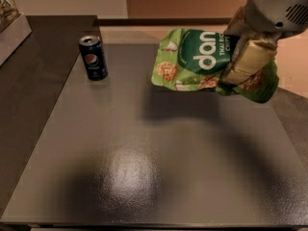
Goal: Pick green rice chip bag
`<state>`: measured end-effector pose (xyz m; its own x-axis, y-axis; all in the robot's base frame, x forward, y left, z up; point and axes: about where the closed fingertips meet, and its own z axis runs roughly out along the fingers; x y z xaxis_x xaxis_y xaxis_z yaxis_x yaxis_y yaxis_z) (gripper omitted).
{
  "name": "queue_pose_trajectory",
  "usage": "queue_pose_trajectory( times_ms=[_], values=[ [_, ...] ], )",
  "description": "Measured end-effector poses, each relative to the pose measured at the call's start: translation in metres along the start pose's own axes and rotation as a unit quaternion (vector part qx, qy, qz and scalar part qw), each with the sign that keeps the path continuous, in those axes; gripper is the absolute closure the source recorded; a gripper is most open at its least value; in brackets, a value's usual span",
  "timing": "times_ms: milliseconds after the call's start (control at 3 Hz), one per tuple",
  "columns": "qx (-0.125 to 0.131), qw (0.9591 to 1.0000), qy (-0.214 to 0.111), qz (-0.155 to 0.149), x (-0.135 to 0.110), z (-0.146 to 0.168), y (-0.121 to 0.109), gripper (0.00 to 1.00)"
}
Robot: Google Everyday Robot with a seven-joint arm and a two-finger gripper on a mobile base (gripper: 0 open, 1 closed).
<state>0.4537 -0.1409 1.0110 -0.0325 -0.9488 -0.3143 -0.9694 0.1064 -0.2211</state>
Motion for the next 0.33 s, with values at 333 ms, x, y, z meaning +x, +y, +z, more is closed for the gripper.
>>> queue_pose_trajectory(
  times_ms=[333],
  values=[
    [0.001,1.0000,0.000,0.000,-0.0002,0.0000,-0.0002,1.00]
  ],
)
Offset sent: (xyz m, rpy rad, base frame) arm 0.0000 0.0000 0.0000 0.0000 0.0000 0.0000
